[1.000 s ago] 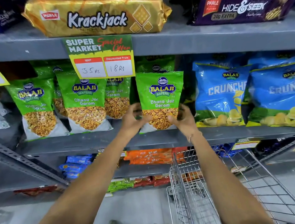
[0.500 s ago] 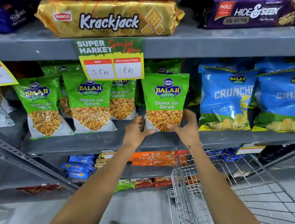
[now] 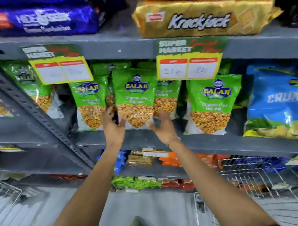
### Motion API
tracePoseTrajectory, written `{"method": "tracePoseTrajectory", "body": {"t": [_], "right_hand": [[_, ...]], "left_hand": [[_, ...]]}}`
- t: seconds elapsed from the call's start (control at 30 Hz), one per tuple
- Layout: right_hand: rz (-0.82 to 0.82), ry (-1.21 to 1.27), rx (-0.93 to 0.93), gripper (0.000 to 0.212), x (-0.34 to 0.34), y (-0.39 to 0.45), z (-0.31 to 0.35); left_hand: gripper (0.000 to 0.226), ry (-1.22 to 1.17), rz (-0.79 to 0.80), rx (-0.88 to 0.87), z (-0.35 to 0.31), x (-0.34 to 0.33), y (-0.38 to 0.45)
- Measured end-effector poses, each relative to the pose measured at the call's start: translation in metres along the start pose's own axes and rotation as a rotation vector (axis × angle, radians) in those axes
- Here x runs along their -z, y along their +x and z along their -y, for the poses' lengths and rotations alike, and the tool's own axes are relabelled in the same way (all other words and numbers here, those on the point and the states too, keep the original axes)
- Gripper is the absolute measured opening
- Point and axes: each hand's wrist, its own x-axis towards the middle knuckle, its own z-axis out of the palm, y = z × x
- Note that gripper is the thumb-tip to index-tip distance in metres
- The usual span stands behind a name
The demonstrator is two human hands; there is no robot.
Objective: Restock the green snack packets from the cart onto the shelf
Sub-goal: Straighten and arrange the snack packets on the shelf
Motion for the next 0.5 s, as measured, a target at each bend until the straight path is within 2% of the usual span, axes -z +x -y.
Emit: {"method": "tracePoseTrajectory", "body": {"t": [0.07, 0.13, 0.2, 0.27, 0.5], "right_hand": [[0.010, 0.034, -0.069, 0.069, -0.008, 0.007, 0.006], [0.009, -0.020, -0.090, 0.075, -0.007, 0.009, 0.003], [-0.025, -0.033, -0.116, 0.058, -0.026, 0.016, 0.004], [-0.039, -0.046, -0.131, 0.042, -0.028, 0.017, 0.001], [-0.106, -0.194, -0.065, 0.022, -0.020, 0.012, 0.003]], "left_hand": [[0.055, 0.051, 0.126, 0.015, 0.000, 0.002, 0.007], [0.065, 0.034, 0.268, 0.099, -0.009, -0.001, 0.006], [0.075, 0.130, 0.444, 0.185, 0.001, 0.007, 0.020], [0.080, 0.237, 0.539, 0.206, 0.008, 0.006, 0.023], [0.081, 0.149, 0.487, 0.176, 0.009, 0.004, 0.026]]}}
